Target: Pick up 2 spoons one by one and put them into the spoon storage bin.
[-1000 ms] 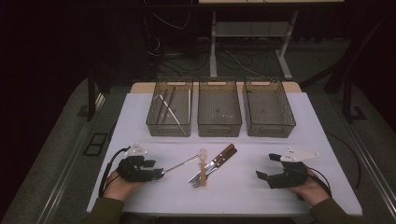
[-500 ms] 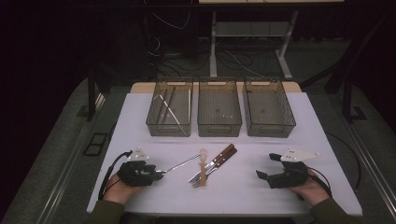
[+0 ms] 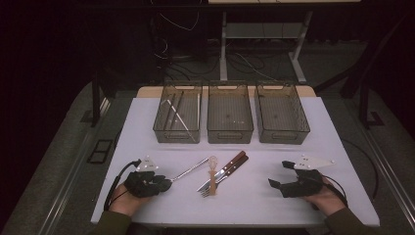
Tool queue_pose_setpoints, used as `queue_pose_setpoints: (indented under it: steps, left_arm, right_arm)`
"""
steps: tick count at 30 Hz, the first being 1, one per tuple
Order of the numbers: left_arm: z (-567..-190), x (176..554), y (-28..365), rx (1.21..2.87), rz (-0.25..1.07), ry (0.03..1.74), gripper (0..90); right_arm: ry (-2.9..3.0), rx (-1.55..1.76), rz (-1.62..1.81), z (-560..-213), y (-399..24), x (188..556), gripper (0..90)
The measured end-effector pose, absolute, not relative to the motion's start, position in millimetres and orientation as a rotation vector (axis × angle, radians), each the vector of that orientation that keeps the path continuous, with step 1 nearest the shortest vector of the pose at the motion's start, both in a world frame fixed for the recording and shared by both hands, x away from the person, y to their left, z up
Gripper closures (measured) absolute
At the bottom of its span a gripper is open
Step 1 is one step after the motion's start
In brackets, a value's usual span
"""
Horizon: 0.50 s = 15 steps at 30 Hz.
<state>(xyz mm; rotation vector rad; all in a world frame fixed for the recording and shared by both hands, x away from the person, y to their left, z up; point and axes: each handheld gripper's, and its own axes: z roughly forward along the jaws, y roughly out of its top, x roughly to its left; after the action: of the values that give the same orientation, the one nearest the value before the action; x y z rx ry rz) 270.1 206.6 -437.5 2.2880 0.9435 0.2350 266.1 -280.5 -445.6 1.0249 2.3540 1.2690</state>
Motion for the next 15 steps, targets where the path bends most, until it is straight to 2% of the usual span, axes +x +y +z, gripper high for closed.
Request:
queue_pose_setpoints:
  steps: [15]
  left_arm:
    - [-431.6, 269.3, 208.5, 2.202, 0.149, 0.950, 86.7]
  right_arm:
    - [2.352, 1.026, 1.270, -445.5, -280.5, 266.0, 13.8]
